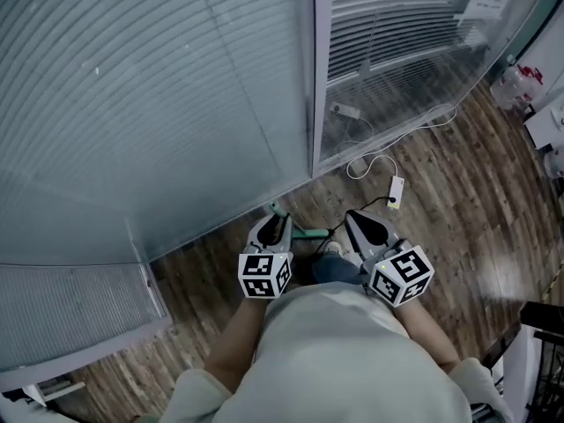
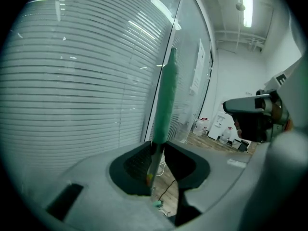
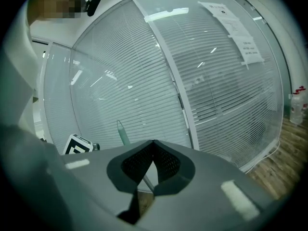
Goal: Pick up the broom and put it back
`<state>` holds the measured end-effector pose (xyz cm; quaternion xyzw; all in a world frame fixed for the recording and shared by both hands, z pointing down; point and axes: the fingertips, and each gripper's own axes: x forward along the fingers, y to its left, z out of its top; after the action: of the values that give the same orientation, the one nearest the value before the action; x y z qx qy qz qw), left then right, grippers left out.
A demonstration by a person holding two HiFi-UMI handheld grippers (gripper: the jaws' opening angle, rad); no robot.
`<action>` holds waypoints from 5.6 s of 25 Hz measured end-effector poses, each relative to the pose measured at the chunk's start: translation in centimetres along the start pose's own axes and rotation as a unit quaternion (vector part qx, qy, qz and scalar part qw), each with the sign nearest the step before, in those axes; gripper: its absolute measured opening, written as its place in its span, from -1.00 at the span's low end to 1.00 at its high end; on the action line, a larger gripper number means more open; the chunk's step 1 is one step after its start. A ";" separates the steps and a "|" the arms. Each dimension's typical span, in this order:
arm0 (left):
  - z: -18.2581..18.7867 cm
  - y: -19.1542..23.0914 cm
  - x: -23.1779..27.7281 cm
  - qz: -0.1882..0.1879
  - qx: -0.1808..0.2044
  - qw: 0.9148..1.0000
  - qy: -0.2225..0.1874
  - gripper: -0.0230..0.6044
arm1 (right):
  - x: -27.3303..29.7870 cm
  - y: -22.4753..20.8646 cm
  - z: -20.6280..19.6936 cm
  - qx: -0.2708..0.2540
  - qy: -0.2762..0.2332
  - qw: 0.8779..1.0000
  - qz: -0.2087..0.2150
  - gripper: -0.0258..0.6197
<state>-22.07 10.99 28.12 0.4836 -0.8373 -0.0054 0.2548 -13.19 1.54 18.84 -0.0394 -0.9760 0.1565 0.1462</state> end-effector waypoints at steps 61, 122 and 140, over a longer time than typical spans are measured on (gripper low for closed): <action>-8.5 5.4 26.4 0.055 0.017 0.992 0.112 -0.66 | 10.1 -12.8 -5.5 0.064 0.117 0.988 0.076 -0.90; -6.2 7.7 32.4 0.092 0.002 0.987 0.129 -0.54 | 10.3 -15.1 -3.8 0.087 0.082 0.992 0.043 -0.90; -5.3 4.9 25.6 0.105 -0.016 0.988 0.111 -0.68 | 8.0 -13.8 -2.1 0.074 0.054 0.995 0.047 -0.90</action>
<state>-34.03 -5.96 44.80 0.3862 -0.8500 0.0617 0.3529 -20.66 -9.98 27.30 -0.0827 -0.9494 0.2326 0.1942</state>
